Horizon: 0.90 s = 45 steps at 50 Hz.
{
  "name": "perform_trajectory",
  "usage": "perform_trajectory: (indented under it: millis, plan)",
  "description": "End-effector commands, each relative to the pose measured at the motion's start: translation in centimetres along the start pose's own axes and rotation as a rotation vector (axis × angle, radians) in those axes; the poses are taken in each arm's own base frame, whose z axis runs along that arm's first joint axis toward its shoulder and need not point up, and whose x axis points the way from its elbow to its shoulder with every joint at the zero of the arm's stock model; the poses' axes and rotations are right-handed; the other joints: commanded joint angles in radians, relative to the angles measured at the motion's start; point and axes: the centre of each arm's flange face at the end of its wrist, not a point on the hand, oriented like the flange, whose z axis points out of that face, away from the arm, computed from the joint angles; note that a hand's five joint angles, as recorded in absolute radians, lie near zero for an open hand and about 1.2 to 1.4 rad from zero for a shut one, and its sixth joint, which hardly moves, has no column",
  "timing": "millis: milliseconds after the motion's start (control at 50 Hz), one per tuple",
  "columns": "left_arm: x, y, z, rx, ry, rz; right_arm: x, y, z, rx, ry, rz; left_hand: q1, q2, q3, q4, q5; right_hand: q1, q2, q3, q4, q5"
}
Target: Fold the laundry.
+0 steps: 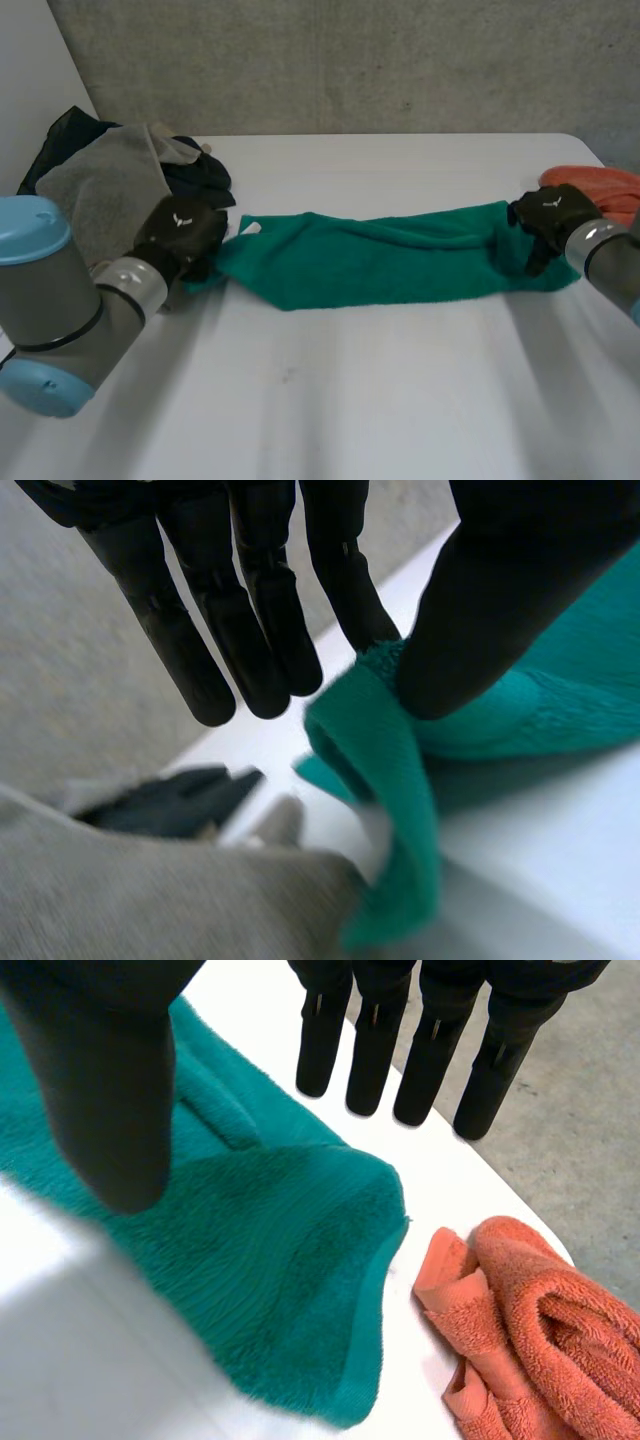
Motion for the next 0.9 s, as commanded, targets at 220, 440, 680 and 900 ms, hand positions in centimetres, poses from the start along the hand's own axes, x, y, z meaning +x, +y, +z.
perform_trajectory:
  millis: [220, 440, 680, 900]
  plan:
    - [1.1, 2.5, -4.6, -0.224, 0.07, 0.016, 2.4, 0.1, 5.2, -0.093, -0.097, 0.083, 0.103, 0.122, 0.125, 0.121, 0.129, -0.012, -0.012, -0.012, -0.013, 0.004]
    - [0.6, -0.2, -6.5, -0.122, 0.048, -0.002, 0.7, 1.9, 8.0, -0.081, -0.106, 0.001, -0.663, -0.645, -0.641, -0.645, -0.638, 0.251, 0.251, 0.25, 0.249, 0.266]
    - [-1.7, -3.9, -4.5, 0.044, -0.036, -0.019, 2.1, -5.9, 1.5, 0.195, -0.048, -0.048, -0.923, -0.904, -0.901, -0.905, -0.897, 0.89, 0.89, 0.889, 0.888, 0.905]
    - [-1.4, -5.7, 1.3, 0.087, 0.001, -0.157, 0.3, -13.1, -10.9, 0.554, -0.161, -0.175, -0.923, -0.904, -0.901, -0.905, -0.897, 0.89, 0.89, 0.889, 0.888, 0.905]
